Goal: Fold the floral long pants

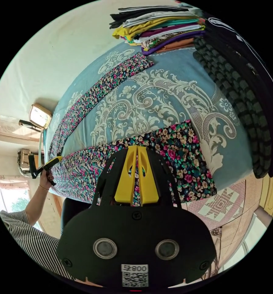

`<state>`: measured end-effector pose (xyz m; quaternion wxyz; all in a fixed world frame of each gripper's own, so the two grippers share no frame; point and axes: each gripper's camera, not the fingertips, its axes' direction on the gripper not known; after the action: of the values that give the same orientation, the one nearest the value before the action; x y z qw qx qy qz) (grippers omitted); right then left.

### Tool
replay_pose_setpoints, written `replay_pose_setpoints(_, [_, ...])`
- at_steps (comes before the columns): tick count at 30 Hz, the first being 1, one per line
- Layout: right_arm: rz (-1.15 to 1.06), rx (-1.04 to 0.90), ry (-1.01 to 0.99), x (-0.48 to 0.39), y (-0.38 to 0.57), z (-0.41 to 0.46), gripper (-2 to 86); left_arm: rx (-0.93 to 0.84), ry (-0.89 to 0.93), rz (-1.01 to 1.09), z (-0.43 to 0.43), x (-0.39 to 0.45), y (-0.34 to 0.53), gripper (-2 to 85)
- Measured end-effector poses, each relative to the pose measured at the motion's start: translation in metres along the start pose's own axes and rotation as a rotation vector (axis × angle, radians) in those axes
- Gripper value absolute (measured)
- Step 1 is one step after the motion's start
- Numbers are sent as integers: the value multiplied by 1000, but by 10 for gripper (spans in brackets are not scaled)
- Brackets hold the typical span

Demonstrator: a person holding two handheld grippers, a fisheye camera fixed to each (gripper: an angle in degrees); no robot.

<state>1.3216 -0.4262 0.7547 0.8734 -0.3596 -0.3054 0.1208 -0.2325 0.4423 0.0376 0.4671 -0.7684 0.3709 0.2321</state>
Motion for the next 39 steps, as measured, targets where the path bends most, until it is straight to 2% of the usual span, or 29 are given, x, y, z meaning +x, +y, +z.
replay_pose_setpoints(4, [-21,22,71,1,-19,3,1,26,-41,-56,-12,-12,-6,3])
replay_pose_setpoints(7, [-35,26,47,-1,-42,10,3,23,4,-74,-16,-20,-15,6])
replay_pose_setpoints(10, [-96,88,35,-14,-72,11,9,92,39,-45,-33,-16,-24,11])
replay_pose_setpoints(15, [-167,115,72,-24,-160,31,36,73,-66,53,-42,-1,-55,38])
replay_pose_setpoints(19, [-91,100,138,-5,-239,56,54,10,-168,158,-39,10,-80,48])
replay_pose_setpoints(22, [32,103,109,24,-276,73,55,-11,-190,172,-44,10,-88,29])
replay_pose_setpoints(29, [115,107,18,69,-314,111,8,12,-77,148,-82,8,-86,12])
replay_pose_setpoints(39, [122,145,-6,121,-318,166,0,-50,-85,189,-112,13,-93,14])
